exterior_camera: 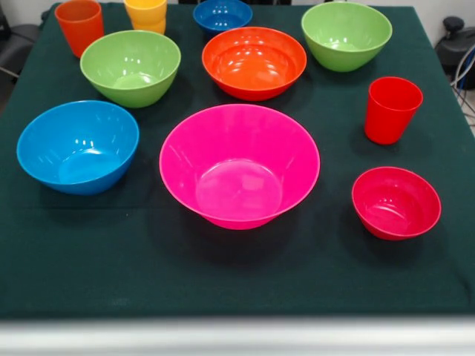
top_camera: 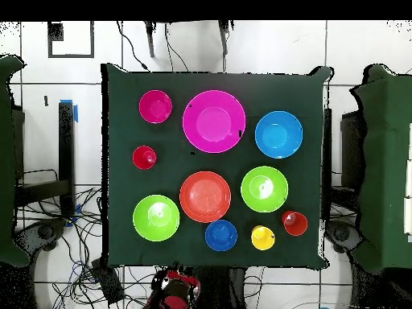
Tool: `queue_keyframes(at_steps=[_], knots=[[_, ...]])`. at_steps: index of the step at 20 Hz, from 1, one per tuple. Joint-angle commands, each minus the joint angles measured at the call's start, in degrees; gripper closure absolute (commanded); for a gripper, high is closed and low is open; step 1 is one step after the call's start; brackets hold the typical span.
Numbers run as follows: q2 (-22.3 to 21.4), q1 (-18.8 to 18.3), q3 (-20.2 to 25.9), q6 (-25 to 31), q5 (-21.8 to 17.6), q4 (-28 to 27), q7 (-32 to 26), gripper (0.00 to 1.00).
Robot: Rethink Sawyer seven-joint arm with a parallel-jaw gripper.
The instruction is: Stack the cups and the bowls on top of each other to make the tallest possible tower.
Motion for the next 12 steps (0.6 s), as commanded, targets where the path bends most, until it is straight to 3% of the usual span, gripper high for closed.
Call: queue_keyframes(at_steps=[1, 3, 6, 10, 12], knots=[[-18.59, 5.30, 16.76, 38.39, 3.30, 14.35, -4.30, 0.00], [-23.57, 4.54, 21.32, 43.60, 3.52, 13.15, -0.04, 0.00], [-25.52, 2.53, 25.50, 47.79, 4.27, 11.68, 2.09, 0.00], [-31.86, 2.40, 25.14, 55.94, 7.83, 9.86, -1.38, 0.00], [-33.13, 2.52, 25.64, 57.29, 9.21, 9.94, -1.79, 0.00]])
